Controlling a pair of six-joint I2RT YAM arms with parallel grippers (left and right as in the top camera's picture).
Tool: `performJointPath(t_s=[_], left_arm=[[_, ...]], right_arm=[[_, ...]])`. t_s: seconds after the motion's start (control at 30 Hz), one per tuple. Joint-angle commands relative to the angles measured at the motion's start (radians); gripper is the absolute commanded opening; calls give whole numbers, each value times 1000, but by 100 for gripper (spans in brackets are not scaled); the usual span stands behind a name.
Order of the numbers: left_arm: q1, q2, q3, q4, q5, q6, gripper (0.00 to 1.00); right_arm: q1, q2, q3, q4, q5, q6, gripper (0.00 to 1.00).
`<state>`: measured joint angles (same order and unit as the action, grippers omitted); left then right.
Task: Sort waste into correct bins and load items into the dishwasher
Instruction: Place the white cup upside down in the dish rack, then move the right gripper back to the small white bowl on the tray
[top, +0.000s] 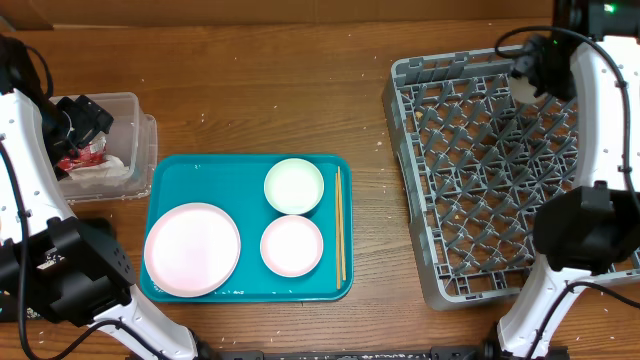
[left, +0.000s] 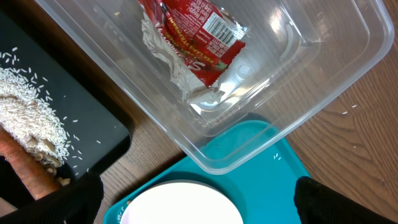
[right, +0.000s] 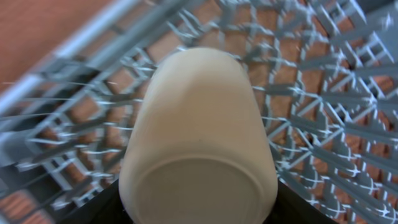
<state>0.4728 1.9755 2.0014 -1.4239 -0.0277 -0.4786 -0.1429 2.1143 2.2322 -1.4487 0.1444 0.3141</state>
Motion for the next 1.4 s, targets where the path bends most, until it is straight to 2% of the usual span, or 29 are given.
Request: performJointPath(t_s=[0.0,0.07,0.13,0.3,0.4,0.53,0.7,0.8,0.83,0.93,1.13,1.37], left_arm=[[-2,-1,-3,0,-6,0,100],[-2,-1,-3,0,-6,0,100],[-2,-1,-3,0,-6,0,100],[-2,-1,-3,0,-6,0,100],[-2,-1,-3,0,-6,0,100],[-2,-1,-3,0,-6,0,100],[-2,-1,-3,0,-6,0,100],[-2,-1,-3,0,-6,0,100],[-2,-1,-3,0,-6,0,100],[-2,-1,-3,0,-6,0,100],[-3,-1,-3,0,-6,0,100],[-7,-1,-3,0,-6,0,100]], right_arm=[[-10,-23,-71,-2,-18,4,74],[-7,-24,-75,-22,-19,5,84],[5,-39,-70,-27,-19,5,100],[36,-124,-70,-30,-117,5,100],[60,-206,-70,-15,-274,-7,100],[132,-271,-70,-13,-297,-7,100],[291,-270,-72,-42,-439,-111,99],[420,-265,-73,-29,-423,-113,99],[512,-249,-73,0,-414,-112,99],[651,-193,-73,86,-370,-101,100],[876,31,-73,172,-335,-102,100],[1027,216,-73,146,-215,-100,99]])
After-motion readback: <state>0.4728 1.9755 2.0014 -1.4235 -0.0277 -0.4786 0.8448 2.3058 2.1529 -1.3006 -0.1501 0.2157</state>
